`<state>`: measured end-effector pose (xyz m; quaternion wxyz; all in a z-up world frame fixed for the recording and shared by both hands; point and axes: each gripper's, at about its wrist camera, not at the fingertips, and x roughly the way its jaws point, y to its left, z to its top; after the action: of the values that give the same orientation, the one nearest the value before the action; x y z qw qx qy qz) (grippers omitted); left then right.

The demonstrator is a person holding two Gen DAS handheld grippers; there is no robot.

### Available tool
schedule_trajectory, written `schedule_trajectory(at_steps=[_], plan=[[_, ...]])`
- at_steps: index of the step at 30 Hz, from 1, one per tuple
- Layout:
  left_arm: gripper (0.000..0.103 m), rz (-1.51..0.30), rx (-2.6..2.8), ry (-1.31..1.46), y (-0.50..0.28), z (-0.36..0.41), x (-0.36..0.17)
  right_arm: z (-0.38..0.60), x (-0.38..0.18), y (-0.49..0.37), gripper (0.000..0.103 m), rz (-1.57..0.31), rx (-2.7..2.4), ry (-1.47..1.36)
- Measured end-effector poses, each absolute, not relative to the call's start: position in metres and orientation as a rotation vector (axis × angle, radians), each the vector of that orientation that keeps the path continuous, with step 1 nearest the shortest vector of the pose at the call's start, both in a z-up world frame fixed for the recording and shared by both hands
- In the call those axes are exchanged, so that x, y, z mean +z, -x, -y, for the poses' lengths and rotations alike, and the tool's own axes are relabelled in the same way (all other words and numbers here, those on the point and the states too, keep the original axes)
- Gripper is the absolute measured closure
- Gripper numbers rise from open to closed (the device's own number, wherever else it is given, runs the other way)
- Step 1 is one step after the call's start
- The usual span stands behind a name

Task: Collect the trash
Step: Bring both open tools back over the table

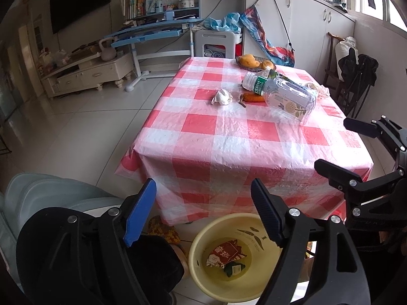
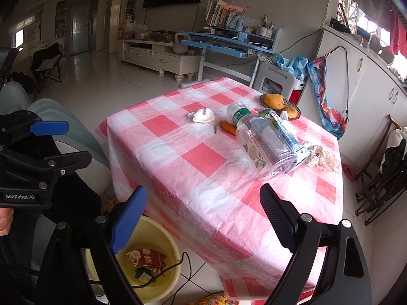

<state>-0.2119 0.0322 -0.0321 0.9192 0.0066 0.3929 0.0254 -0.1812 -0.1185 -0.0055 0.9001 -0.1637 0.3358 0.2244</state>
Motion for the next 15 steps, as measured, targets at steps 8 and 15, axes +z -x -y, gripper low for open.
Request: schedule_trajectory(at_steps=[8, 15], plan=[[0.029, -0.810, 0.061, -0.042, 0.2095, -0.0263, -0.0367, 0.1147, -0.0040, 0.1869, 0.015, -0.659, 0.426, 0.405], [0.028, -0.817, 0.066, -0.059, 0.2088, -0.0232, -0.0407, 0.1102, -0.0040, 0.1901, 0.015, -0.639, 0.418, 0.447]])
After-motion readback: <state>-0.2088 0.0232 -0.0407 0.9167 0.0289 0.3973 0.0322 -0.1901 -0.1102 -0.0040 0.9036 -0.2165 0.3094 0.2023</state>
